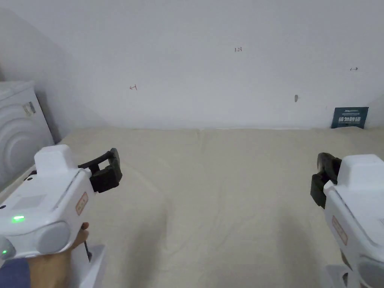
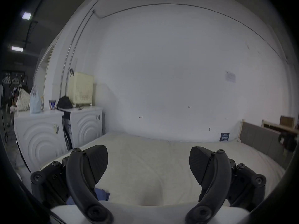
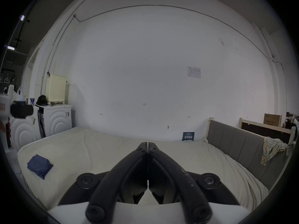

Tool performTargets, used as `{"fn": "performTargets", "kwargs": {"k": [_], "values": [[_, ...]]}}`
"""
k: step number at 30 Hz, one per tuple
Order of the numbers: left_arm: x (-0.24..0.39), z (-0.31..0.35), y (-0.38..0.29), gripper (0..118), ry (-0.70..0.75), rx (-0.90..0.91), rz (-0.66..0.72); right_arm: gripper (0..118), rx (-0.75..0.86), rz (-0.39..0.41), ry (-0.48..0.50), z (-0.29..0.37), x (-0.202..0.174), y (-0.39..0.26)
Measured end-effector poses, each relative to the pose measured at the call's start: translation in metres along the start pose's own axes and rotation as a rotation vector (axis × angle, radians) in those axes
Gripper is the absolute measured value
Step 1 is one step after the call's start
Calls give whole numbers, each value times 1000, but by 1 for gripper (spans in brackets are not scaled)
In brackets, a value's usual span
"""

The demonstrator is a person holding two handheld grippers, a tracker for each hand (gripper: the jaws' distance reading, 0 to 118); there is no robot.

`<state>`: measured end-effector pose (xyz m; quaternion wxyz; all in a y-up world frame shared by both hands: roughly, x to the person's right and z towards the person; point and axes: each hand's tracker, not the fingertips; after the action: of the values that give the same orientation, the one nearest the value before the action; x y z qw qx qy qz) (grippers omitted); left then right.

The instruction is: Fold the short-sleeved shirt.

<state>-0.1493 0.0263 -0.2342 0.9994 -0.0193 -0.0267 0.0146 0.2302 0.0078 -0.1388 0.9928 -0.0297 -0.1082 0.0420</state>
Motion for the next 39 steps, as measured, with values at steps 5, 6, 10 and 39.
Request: {"fn": "performTargets", "kwargs": {"k": [5,6,10,39], "values": [[43,0,-24,81,-52,16,-72,2,11,-7,-20,9,13,-2],[49,0,-28,72,-87,13,-70,2,12,-9,-28,10,17,-4],[70,2,-40,1,-145,4,-49,2,4,-8,-43,8,30,-10],[91,7,-50,0,-190,-8,-51,2,20,-2,-64,13,38,-13]]}}
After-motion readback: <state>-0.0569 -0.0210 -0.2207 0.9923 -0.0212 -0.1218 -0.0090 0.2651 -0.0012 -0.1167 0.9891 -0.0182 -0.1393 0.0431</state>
